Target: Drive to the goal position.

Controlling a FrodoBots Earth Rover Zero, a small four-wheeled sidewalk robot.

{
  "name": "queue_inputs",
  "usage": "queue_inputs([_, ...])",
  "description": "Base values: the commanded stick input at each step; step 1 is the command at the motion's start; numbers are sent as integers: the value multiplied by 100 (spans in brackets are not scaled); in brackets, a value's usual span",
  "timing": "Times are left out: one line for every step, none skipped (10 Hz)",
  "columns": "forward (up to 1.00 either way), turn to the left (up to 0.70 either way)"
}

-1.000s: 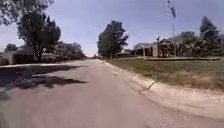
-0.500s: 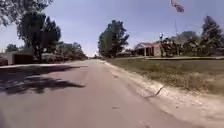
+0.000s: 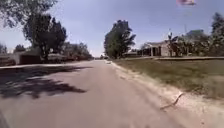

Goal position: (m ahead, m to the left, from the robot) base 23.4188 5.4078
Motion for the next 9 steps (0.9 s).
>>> queue_inputs([70,0])
queue_inputs([70,0])
queue_inputs([70,0])
queue_inputs([70,0])
queue_inputs([70,0])
queue_inputs([70,0])
queue_inputs([70,0])
queue_inputs([70,0])
queue_inputs([70,0])
